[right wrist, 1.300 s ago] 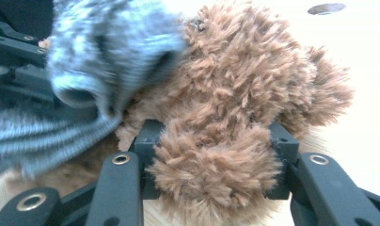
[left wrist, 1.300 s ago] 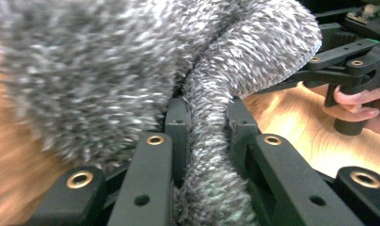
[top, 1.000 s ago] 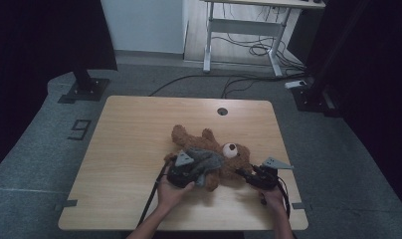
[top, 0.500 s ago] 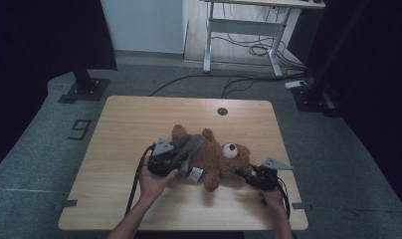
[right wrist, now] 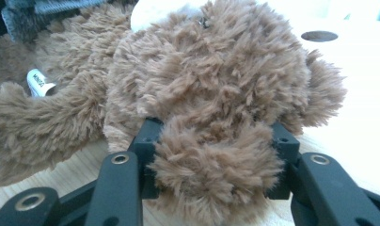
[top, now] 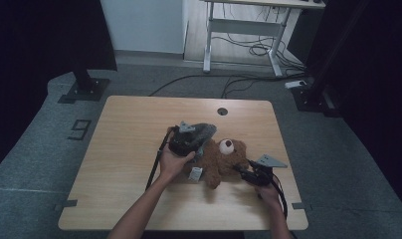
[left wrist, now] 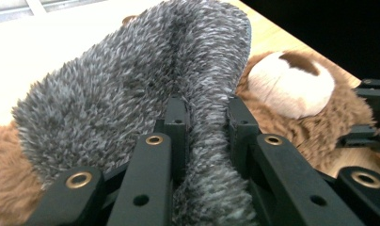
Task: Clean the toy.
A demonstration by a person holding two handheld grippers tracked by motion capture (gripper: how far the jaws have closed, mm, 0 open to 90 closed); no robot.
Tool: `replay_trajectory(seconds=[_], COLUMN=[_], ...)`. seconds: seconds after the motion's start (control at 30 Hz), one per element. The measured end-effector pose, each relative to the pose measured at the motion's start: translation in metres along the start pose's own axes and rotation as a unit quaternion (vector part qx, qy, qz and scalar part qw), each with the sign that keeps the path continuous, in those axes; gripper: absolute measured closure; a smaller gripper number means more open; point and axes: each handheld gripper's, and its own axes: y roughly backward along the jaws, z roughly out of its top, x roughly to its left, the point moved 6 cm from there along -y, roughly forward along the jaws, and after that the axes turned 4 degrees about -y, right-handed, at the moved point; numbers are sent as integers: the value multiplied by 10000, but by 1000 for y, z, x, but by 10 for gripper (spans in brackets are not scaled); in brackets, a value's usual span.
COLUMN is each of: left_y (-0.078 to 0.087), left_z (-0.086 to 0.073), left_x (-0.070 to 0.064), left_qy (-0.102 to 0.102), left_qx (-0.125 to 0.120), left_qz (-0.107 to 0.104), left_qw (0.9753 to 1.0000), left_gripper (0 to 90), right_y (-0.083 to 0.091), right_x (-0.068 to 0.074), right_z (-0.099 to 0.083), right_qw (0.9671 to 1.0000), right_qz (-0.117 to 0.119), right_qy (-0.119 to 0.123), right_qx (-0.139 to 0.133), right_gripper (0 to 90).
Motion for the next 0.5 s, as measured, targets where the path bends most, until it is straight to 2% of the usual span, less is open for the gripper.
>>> replay_trajectory(seconds=[0.07,0.1,0.13,0.17,0.2,0.23,0.27,0.37,0.5], left_y=[-1,-1,0,0,1,3,5,10,16], left_z=[-6,-9,-12,-14,-17,-20,-23,-33,-44], left_x=[0,0,-1,-2,-4,-5,-7,-11,-20], left_qy=[-51,-39,-19,-10,-29,-26,-7,109,79], left_qx=[88,78,69,42,22,-4,-47,-152,-255], left_qz=[-12,-11,-25,-26,-23,-38,-52,-210,-274], left_qw=[9999,10000,10000,10000,10000,10000,10000,9996,9993], left_gripper=[745,748,748,750,750,751,751,753,753], right_y=[1,2,2,5,5,9,9,16,24], right_x=[0,1,1,1,1,2,2,4,7], right_z=[0,0,0,0,0,0,0,5,20], right_qw=[10000,10000,10000,9998,9998,9993,9993,9981,9958], right_qz=[4,39,39,51,51,27,27,20,-29], right_qy=[22,-68,-68,-164,-164,-370,-370,-616,-873], right_qx=[6,12,12,57,57,98,98,-14,-263], right_gripper=[503,444,444,359,359,295,295,199,132])
